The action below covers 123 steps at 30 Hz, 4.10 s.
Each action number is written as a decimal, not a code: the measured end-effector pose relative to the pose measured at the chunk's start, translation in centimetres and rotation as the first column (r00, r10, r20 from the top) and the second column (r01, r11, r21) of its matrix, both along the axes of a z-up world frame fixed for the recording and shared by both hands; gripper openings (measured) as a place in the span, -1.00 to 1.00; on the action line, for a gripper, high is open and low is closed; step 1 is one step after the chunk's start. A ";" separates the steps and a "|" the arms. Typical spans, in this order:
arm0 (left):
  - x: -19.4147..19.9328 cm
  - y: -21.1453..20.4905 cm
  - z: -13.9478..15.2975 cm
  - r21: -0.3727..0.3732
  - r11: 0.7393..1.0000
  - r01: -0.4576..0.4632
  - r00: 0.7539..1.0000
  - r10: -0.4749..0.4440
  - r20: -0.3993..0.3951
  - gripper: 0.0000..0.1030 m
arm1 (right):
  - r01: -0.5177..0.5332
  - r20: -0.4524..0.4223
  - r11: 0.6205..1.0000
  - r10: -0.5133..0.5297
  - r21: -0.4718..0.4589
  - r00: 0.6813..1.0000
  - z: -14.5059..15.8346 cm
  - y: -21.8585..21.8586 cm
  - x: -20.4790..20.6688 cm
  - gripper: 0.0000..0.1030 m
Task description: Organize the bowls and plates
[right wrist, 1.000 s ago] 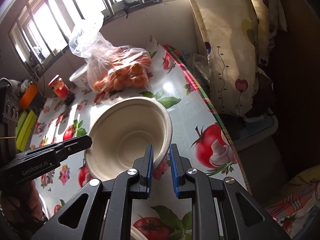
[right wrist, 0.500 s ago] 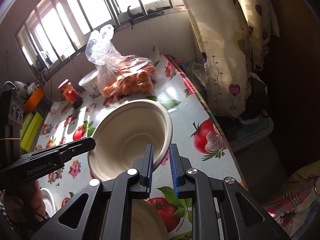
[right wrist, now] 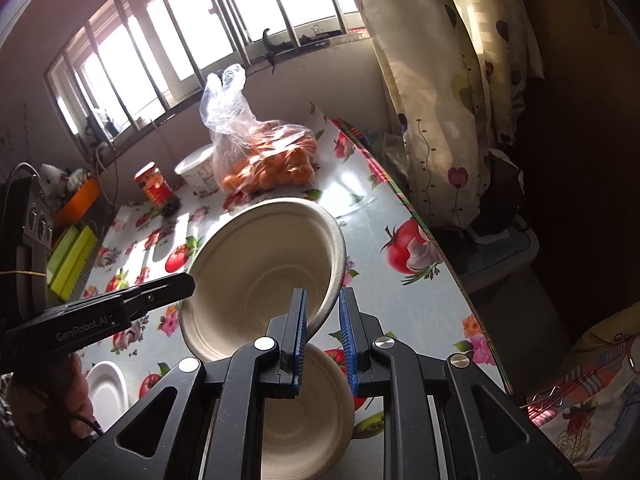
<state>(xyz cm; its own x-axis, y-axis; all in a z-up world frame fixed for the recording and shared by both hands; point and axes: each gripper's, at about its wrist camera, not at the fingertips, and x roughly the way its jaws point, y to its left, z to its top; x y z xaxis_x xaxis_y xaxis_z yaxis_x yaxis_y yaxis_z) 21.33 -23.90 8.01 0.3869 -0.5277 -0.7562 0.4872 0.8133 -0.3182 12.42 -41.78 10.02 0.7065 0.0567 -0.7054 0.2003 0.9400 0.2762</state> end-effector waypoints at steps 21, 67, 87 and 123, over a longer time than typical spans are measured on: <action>-4.5 2.4 -0.8 -0.013 0.999 0.049 0.999 -0.049 -0.013 -0.75 | 0.038 0.011 0.999 -0.039 0.028 0.999 -0.5 2.3 -5.3 -0.68; -7.0 2.3 -4.2 0.039 0.998 0.053 0.998 -0.052 -0.034 -0.75 | 0.066 -0.027 0.995 -0.064 0.076 0.998 -3.9 2.7 -8.1 -0.68; -6.6 2.3 -4.9 0.040 0.998 0.049 0.998 -0.047 -0.052 -0.75 | 0.068 -0.039 0.996 -0.065 0.064 0.997 -4.8 3.0 -7.7 -0.68; -6.9 2.2 -5.1 0.041 0.997 0.073 0.996 -0.071 -0.044 -0.52 | 0.067 -0.042 0.995 -0.064 0.070 0.997 -5.1 2.9 -7.6 -0.38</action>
<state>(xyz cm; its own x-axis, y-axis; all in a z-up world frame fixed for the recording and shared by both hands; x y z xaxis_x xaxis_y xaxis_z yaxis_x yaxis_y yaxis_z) 14.42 -21.74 2.93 0.3160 -0.5204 -0.7933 0.5319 0.7896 -0.3061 4.82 -38.91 4.92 0.6821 0.0621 -0.7286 0.2729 0.9028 0.3324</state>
